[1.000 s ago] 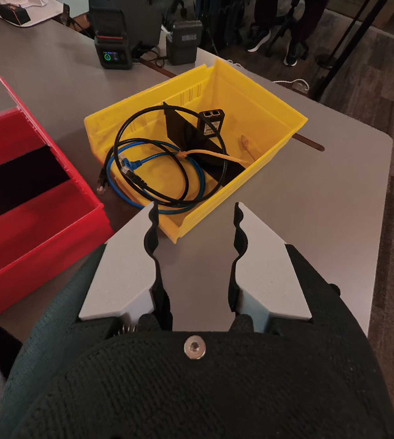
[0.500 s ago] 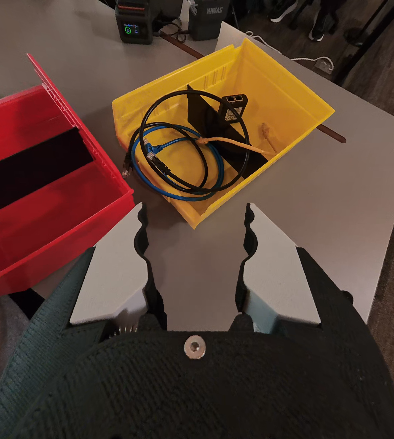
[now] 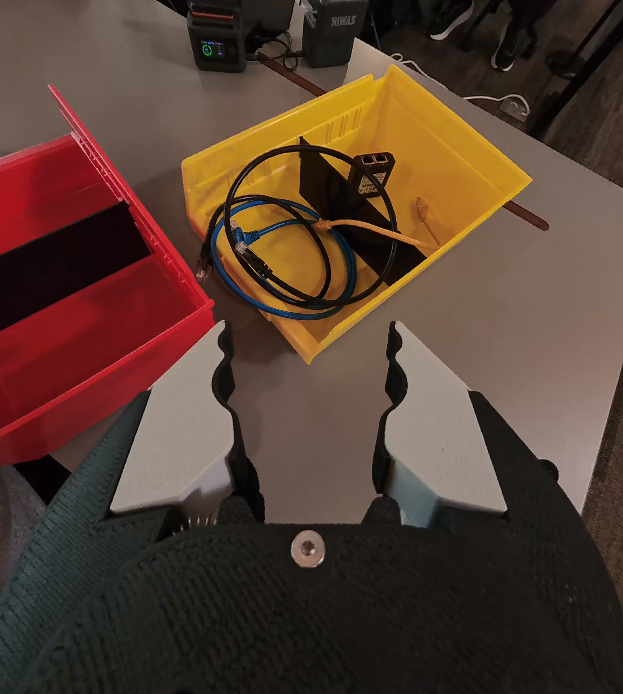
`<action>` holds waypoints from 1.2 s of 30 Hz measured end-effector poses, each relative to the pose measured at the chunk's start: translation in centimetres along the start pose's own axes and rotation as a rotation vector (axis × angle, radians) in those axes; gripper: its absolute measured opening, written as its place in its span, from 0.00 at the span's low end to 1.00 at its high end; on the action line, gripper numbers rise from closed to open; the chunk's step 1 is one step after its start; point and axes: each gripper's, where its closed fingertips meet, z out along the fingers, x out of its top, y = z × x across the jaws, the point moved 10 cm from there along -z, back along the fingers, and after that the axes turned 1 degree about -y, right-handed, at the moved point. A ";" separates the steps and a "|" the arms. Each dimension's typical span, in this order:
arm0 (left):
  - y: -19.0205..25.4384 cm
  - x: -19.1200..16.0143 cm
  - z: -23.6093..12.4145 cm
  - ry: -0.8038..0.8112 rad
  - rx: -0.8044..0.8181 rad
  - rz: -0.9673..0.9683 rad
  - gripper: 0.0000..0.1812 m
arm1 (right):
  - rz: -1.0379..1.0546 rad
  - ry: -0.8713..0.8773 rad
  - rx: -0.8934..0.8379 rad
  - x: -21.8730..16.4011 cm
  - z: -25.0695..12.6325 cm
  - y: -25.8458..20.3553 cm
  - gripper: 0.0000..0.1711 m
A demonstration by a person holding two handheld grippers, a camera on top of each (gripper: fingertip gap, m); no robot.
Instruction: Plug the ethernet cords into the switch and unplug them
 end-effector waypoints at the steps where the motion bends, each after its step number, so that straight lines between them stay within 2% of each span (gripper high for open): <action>1: 0.0 0.0 0.0 -0.001 0.004 0.000 0.60 | -0.001 0.001 0.000 0.0 0.0 0.0 0.47; 15: -0.2 -0.2 -0.1 -0.003 0.022 -0.002 0.60 | -0.012 0.005 0.000 0.1 0.1 -0.1 0.47; 28: -1.3 -1.6 -0.3 -0.040 0.065 -0.068 0.64 | -0.032 0.022 -0.003 1.0 -1.6 -1.6 0.48; 32: -2.1 -3.0 -0.3 -0.078 0.064 -0.147 0.67 | -0.033 -0.005 0.018 1.2 -2.1 -2.5 0.51; 34: -2.5 -3.6 -0.3 -0.071 0.080 -0.167 0.69 | -0.026 -0.033 0.018 1.2 -2.1 -3.0 0.58; 36: -2.8 -4.0 -0.2 -0.061 0.069 -0.196 0.69 | -0.014 -0.069 0.038 1.2 -2.1 -3.5 0.61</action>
